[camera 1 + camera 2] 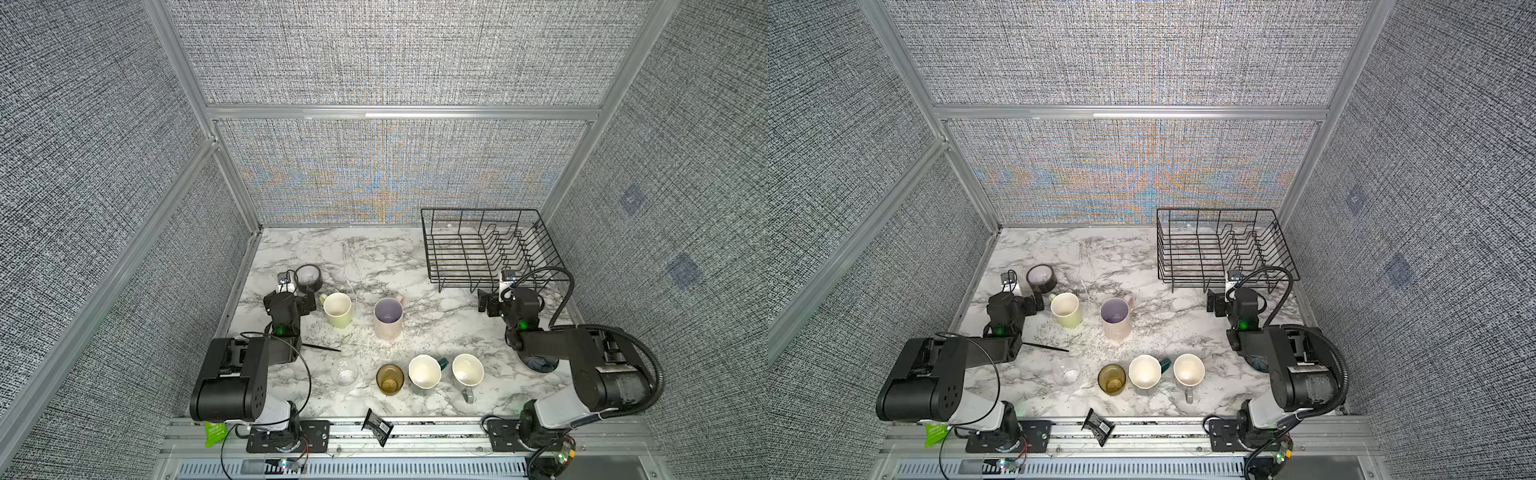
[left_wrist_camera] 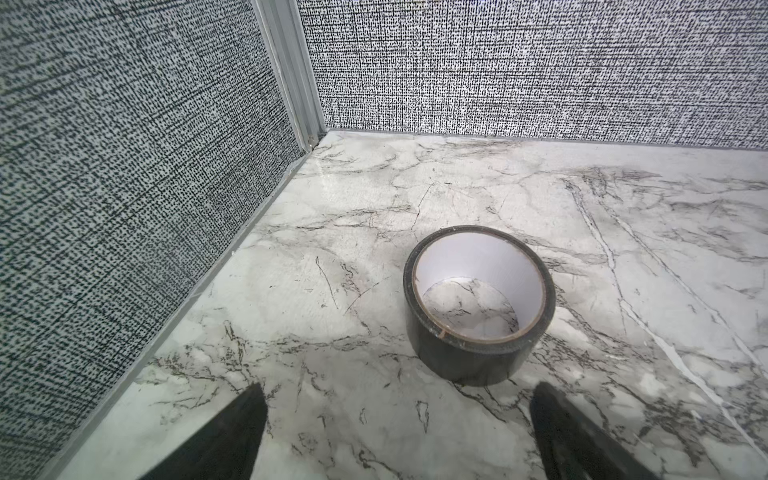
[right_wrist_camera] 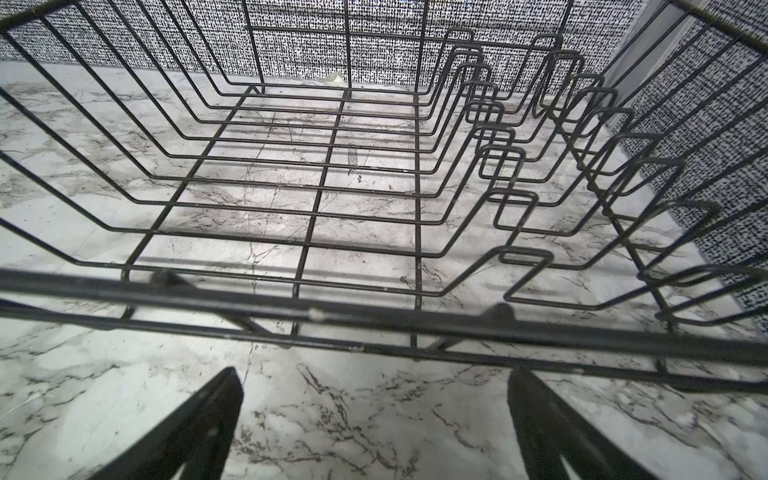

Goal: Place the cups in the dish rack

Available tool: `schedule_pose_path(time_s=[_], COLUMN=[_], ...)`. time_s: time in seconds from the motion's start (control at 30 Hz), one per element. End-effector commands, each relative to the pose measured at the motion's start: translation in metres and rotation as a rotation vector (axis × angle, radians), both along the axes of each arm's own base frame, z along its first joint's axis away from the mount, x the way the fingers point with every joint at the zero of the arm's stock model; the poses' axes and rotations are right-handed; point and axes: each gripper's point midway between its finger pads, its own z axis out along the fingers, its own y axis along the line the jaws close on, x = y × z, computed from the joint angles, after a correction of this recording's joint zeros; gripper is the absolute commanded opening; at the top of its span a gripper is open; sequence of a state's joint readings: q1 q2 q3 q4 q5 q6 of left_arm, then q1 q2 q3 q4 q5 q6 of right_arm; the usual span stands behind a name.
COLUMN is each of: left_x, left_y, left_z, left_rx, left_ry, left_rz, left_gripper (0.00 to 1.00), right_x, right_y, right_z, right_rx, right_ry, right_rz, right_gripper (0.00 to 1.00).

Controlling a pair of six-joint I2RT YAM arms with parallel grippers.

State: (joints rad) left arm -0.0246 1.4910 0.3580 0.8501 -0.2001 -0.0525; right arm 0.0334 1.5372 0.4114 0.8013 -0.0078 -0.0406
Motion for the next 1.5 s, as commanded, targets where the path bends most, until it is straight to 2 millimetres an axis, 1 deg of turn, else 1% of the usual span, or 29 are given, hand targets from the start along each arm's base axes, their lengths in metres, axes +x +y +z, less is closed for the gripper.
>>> schedule_pose_path(time_s=[0.0, 0.97, 1.03, 1.1, 1.13, 1.2, 1.3, 1.37, 1.43, 1.47], left_x=[0.002, 0.001, 0.001, 0.0, -0.002, -0.007, -0.01, -0.013, -0.02, -0.025], left_y=[0.001, 0.001, 0.0, -0.003, -0.003, -0.006, -0.011, -0.018, -0.023, -0.023], left_z=[0.005, 0.004, 0.006, 0.011, 0.016, 0.024, 0.038, 0.049, 0.061, 0.07], left_rx=[0.004, 0.003, 0.005, 0.006, 0.006, 0.01, -0.018, -0.044, -0.066, -0.086], left_ry=[-0.013, -0.014, -0.02, -0.025, -0.038, -0.034, 0.015, 0.051, 0.062, 0.046], left_rz=[0.002, 0.001, 0.0, -0.022, -0.02, -0.04, -0.066, -0.096, -0.115, -0.107], left_gripper=[0.99, 0.99, 0.99, 0.99, 0.99, 0.99, 0.99, 0.99, 0.99, 0.99], right_x=[0.001, 0.0, -0.003, -0.005, -0.006, -0.008, -0.017, -0.023, -0.03, -0.037], right_y=[0.001, 0.0, -0.006, -0.013, -0.016, -0.022, -0.03, -0.037, -0.05, -0.059], right_z=[0.005, 0.006, 0.009, 0.017, 0.023, 0.032, 0.056, 0.077, 0.094, 0.099], right_rx=[0.007, 0.014, 0.019, 0.029, 0.03, 0.021, 0.053, 0.091, 0.15, 0.191], right_ry=[-0.022, -0.03, -0.048, -0.066, -0.067, -0.026, 0.041, 0.026, -0.006, -0.004], right_rz=[0.001, 0.0, -0.037, -0.071, -0.084, -0.119, -0.19, -0.249, -0.356, -0.432], right_gripper=[0.99, 0.99, 0.99, 0.99, 0.99, 0.99, 0.99, 0.99, 0.99, 0.99])
